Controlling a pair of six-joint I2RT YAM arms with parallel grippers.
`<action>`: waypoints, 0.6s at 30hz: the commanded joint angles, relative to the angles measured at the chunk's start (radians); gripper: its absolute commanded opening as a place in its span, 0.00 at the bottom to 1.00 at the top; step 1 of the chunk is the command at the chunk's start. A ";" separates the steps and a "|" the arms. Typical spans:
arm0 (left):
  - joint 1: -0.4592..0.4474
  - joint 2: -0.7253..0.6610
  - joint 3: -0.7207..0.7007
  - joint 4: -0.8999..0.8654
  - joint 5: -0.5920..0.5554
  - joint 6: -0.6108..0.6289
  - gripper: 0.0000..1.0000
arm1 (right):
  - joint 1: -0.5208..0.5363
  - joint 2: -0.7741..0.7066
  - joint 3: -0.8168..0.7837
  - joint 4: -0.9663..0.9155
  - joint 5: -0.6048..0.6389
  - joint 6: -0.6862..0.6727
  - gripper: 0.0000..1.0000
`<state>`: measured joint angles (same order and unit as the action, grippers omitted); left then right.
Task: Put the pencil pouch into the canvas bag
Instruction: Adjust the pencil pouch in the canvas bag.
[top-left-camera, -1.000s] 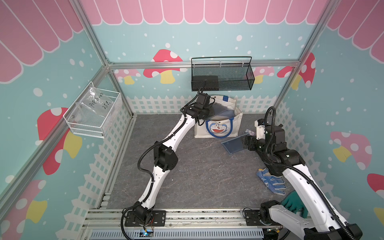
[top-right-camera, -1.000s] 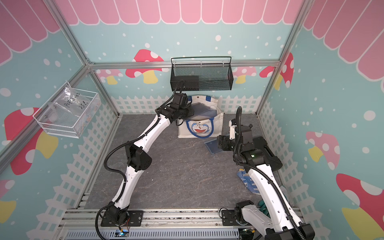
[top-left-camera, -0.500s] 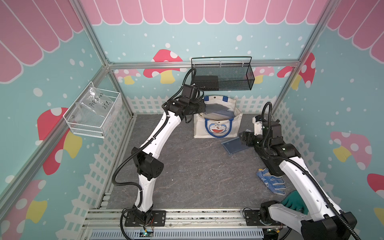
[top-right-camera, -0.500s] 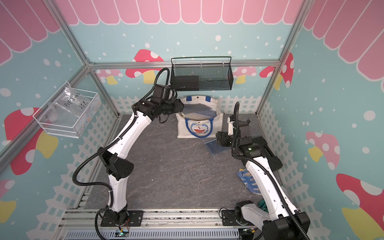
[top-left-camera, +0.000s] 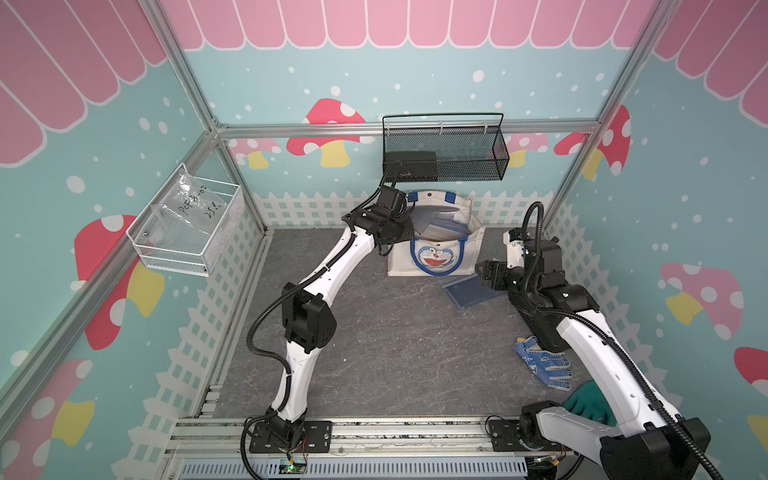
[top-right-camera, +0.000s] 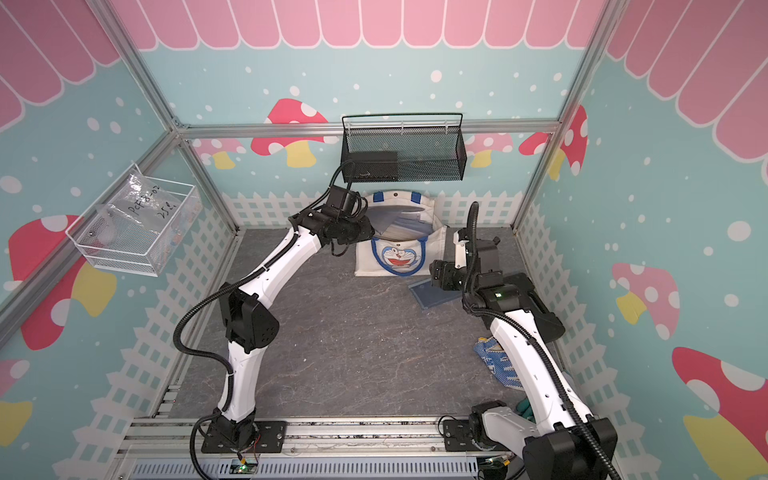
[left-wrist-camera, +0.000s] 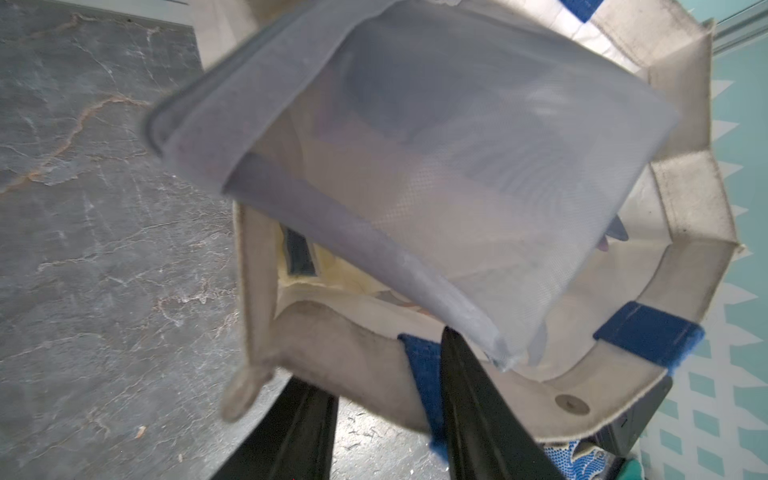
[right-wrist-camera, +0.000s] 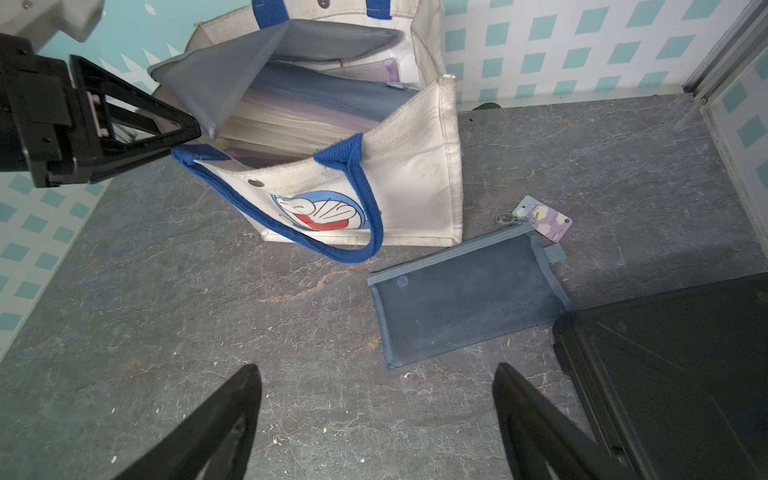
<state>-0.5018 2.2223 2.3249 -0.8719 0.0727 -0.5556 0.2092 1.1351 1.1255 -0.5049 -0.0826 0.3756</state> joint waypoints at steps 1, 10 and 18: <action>-0.007 0.011 0.059 0.028 0.029 -0.001 0.26 | -0.005 -0.030 0.024 -0.014 0.008 -0.003 0.89; -0.016 -0.044 0.019 0.026 0.042 0.037 0.09 | -0.006 -0.018 0.031 -0.018 0.007 0.002 0.89; -0.006 -0.039 0.114 -0.052 0.164 0.033 0.05 | -0.008 -0.034 0.006 -0.004 0.023 -0.001 0.89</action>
<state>-0.5079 2.2257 2.3611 -0.8986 0.1555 -0.5453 0.2089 1.1130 1.1275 -0.5091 -0.0692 0.3756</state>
